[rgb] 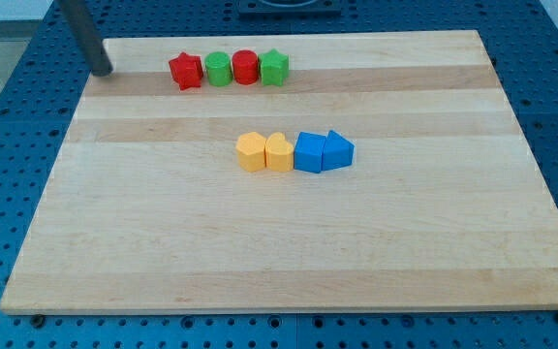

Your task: Move the red star to the bottom left of the green circle

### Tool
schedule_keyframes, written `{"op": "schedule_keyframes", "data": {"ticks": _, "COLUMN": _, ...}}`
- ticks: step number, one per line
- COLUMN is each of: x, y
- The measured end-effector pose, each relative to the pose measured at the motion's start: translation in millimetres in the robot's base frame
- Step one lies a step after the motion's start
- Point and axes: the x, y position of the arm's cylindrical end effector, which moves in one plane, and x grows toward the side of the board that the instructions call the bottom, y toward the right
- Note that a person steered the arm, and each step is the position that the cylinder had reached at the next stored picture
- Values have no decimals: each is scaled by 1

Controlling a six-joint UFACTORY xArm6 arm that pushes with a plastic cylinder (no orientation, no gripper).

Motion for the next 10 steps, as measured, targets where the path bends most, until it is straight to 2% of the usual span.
{"op": "schedule_keyframes", "data": {"ticks": 1, "x": -25, "y": 21}}
{"op": "schedule_keyframes", "data": {"ticks": 3, "x": -20, "y": 70}}
{"op": "schedule_keyframes", "data": {"ticks": 7, "x": 40, "y": 72}}
{"op": "schedule_keyframes", "data": {"ticks": 8, "x": 28, "y": 72}}
{"op": "schedule_keyframes", "data": {"ticks": 9, "x": -8, "y": 75}}
{"op": "schedule_keyframes", "data": {"ticks": 10, "x": -21, "y": 103}}
